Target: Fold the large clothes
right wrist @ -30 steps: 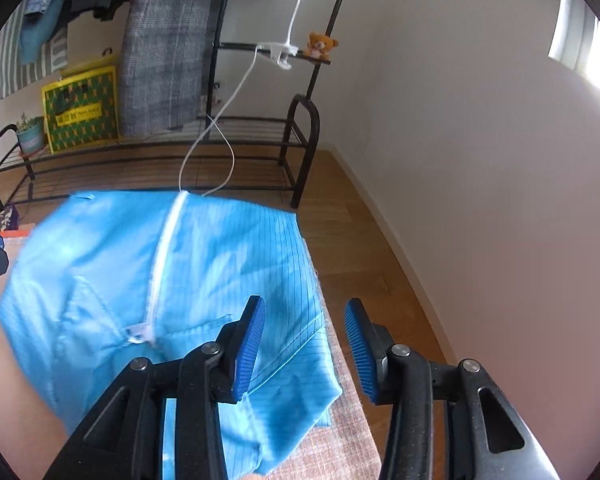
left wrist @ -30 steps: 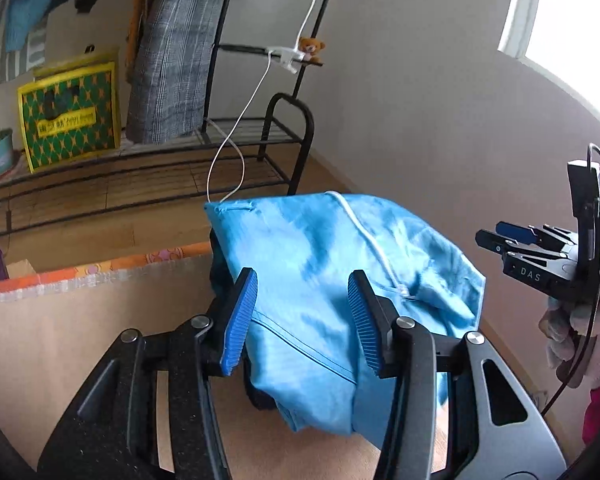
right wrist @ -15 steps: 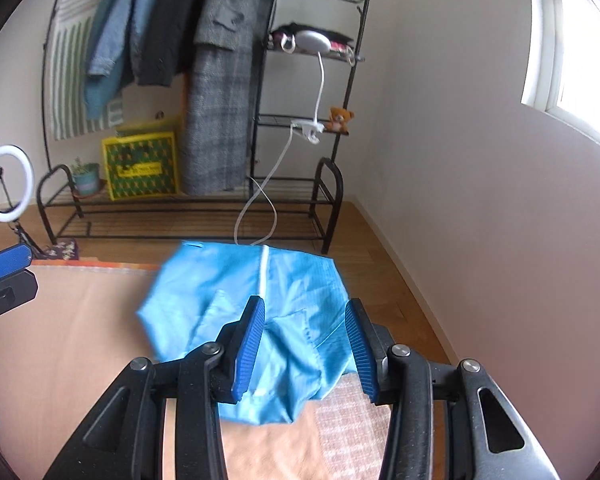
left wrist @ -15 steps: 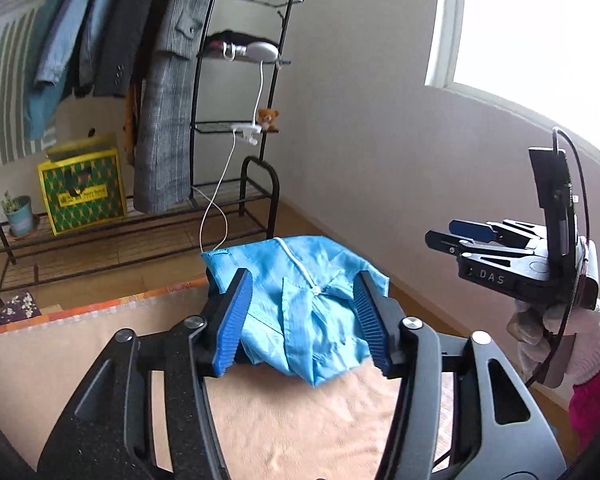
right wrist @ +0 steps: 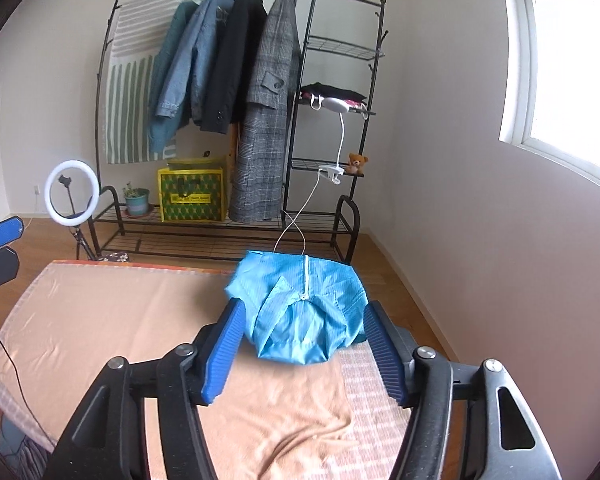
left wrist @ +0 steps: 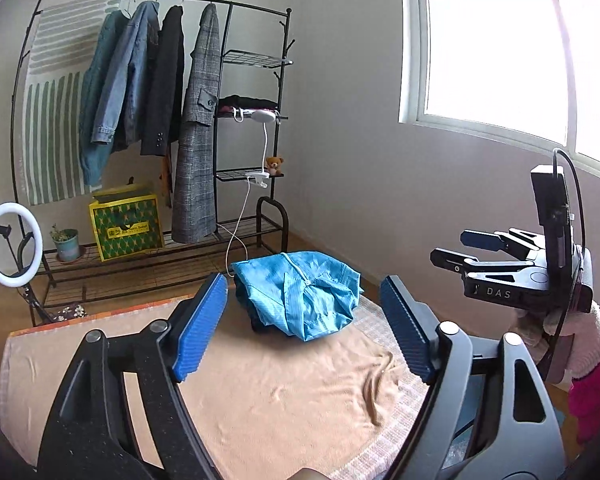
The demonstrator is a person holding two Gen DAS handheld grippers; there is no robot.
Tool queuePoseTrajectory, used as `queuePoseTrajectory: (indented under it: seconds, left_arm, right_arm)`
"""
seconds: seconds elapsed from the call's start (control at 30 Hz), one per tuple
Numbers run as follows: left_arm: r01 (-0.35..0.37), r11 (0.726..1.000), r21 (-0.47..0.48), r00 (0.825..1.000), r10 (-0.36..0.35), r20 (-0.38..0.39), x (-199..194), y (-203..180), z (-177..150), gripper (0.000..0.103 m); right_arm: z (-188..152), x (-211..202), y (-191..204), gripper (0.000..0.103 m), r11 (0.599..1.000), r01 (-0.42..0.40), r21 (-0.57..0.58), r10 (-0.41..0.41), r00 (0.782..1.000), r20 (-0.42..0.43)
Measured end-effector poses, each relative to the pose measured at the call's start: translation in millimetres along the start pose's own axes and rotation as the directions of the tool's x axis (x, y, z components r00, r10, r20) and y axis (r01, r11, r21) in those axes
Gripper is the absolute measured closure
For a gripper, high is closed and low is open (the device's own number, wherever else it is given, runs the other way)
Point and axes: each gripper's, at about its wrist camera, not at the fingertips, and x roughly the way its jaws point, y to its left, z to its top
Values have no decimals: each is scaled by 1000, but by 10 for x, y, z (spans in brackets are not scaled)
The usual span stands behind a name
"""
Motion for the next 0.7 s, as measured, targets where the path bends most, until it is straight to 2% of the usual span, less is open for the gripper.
queuePoseTrajectory:
  seconds: [0.17, 0.3, 0.37, 0.5, 0.6, 0.7]
  left_arm:
    - [-25, 1000, -11, 999, 25, 29, -601, -93, -196, 4]
    - [-56, 998, -16, 998, 56, 26, -970, -176, -411, 0]
    - [-80, 997, -18, 997, 81, 15, -1097, -213, -534, 0]
    - [-79, 996, -45, 997, 78, -16, -1217, -225, -785, 0]
    - [-90, 993, -75, 994, 86, -63, -1228, -207, -942, 0]
    - [-115, 991, -64, 991, 110, -81, -1222, -221, -1062, 0]
  right_arm:
    - [-257, -586, 135, 15, 999, 23, 23, -24, 999, 27]
    - [-477, -1004, 265, 0, 998, 39, 39, -41, 998, 49]
    - [-603, -1164, 338, 0, 998, 33, 46, -35, 998, 47]
    - [-856, -1398, 466, 0, 998, 34, 51, -37, 998, 46]
    - [-1041, -1488, 511, 0, 996, 37, 83, -40, 999, 33]
    - [-1181, -1548, 533, 0, 992, 33, 121, -36, 999, 25]
